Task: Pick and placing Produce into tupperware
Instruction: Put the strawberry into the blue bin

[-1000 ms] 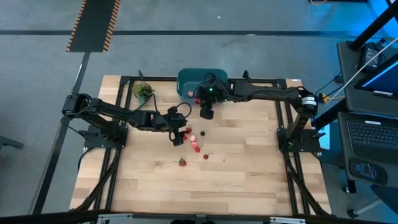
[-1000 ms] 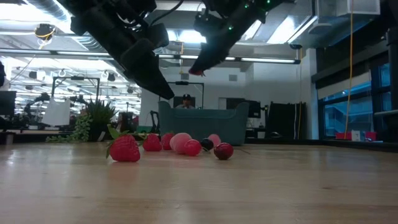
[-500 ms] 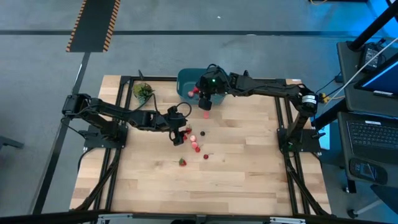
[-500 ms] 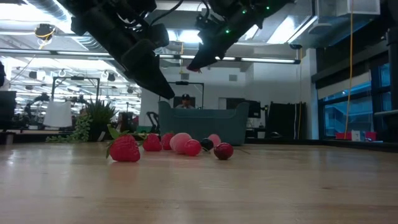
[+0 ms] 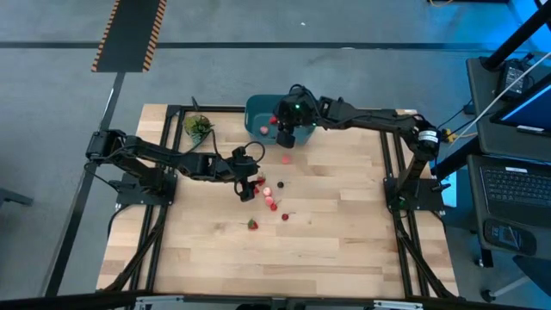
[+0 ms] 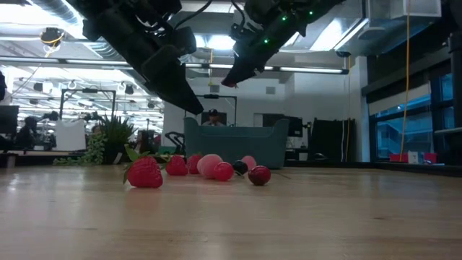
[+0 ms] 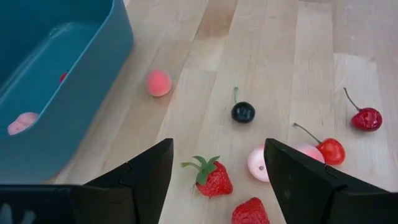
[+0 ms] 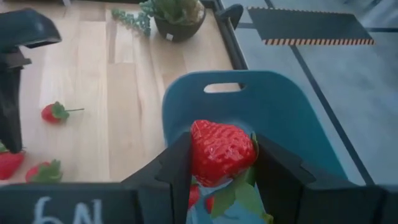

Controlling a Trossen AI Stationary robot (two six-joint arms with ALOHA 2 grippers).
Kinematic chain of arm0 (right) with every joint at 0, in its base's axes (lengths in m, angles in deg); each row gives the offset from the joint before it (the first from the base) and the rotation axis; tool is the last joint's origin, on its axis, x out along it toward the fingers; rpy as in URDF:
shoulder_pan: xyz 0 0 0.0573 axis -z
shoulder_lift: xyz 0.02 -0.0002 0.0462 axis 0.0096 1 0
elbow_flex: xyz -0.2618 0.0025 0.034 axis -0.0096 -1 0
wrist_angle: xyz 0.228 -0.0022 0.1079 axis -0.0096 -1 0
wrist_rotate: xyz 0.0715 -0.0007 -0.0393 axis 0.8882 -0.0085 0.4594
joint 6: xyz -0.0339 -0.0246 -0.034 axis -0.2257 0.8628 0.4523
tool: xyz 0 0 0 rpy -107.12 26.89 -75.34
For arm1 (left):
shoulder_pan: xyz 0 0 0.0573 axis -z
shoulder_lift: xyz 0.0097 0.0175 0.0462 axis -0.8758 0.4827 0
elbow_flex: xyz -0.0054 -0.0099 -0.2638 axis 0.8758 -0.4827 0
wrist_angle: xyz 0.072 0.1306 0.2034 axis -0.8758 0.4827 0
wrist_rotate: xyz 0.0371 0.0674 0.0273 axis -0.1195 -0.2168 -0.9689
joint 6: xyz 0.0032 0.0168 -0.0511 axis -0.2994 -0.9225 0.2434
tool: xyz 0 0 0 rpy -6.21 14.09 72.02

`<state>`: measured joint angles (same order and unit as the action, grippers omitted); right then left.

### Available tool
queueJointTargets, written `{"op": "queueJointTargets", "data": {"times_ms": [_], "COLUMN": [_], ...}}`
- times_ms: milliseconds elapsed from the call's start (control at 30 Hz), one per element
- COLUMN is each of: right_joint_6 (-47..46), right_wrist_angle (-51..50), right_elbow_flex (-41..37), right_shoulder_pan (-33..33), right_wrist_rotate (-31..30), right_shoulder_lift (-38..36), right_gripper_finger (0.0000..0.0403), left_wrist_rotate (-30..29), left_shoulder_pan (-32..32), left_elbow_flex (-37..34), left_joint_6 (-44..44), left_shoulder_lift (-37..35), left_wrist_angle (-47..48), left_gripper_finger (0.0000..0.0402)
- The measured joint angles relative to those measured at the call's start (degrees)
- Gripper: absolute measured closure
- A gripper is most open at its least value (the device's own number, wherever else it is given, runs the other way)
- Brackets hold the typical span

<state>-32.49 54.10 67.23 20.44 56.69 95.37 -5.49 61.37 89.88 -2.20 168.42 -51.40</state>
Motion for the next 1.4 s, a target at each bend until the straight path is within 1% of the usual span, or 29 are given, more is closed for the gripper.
{"op": "queueJointTargets", "data": {"times_ms": [100, 167, 267, 333, 600, 733, 900, 967, 1033, 1233, 1333, 1400], "right_joint_6": [-0.15, -0.28, -0.26, -0.26, -0.18, -0.93, -3.37, -3.35, -3.20, -3.38, -3.38, -3.40], "right_wrist_angle": [1.13, 3.89, 6.43, 7.18, 14.89, 18.93, 20.25, 19.10, 15.98, -1.46, -8.03, -10.13], "right_elbow_flex": [0.00, 0.00, 0.00, 0.00, 0.00, 0.00, 1.32, 4.26, 8.84, 23.37, 28.46, 30.71], "right_shoulder_pan": [0.26, 0.34, 0.57, 0.59, 1.63, 2.47, 3.70, 4.05, 4.27, 5.21, 5.71, 5.89], "right_wrist_rotate": [0.00, 0.00, 0.00, 0.00, -0.02, -0.02, -0.02, -0.02, -0.09, -0.07, -0.09, -0.08], "right_shoulder_lift": [0.01, 0.40, 1.56, 2.93, 9.60, 12.42, 15.81, 17.99, 20.65, 28.08, 30.71, 32.46], "right_gripper_finger": [0.0256, 0.0256, 0.0256, 0.0257, 0.0259, 0.0259, 0.0259, 0.0259, 0.0259, 0.0259, 0.0257, 0.0257], "left_wrist_rotate": [-0.75, -0.74, 0.10, -0.10, -7.00, -10.25, -10.49, -10.53, -10.51, -10.51, -10.50, -10.49], "left_shoulder_pan": [0.00, 0.00, 0.07, 0.09, 0.04, 0.04, 0.04, 0.04, 0.04, 0.04, 0.04, 0.02], "left_elbow_flex": [0.00, 0.00, -0.09, -0.11, -0.11, -0.07, -0.04, -0.04, -0.04, -0.04, -0.04, -0.04], "left_joint_6": [-2.33, -3.62, -4.85, -4.88, -4.59, -4.85, -5.37, -5.74, -5.78, -5.78, -5.83, -5.85], "left_shoulder_lift": [0.01, -0.26, -2.30, -4.37, -14.44, -18.22, -20.25, -20.32, -20.25, -20.25, -20.25, -20.25], "left_wrist_angle": [0.02, 0.31, 2.14, 5.10, 12.15, 12.26, 12.02, 11.88, 12.23, 12.07, 12.09, 12.13], "left_gripper_finger": [0.0157, 0.0157, 0.0157, 0.0157, 0.0157, 0.0157, 0.0157, 0.0157, 0.0157, 0.0157, 0.0157, 0.0157]}}
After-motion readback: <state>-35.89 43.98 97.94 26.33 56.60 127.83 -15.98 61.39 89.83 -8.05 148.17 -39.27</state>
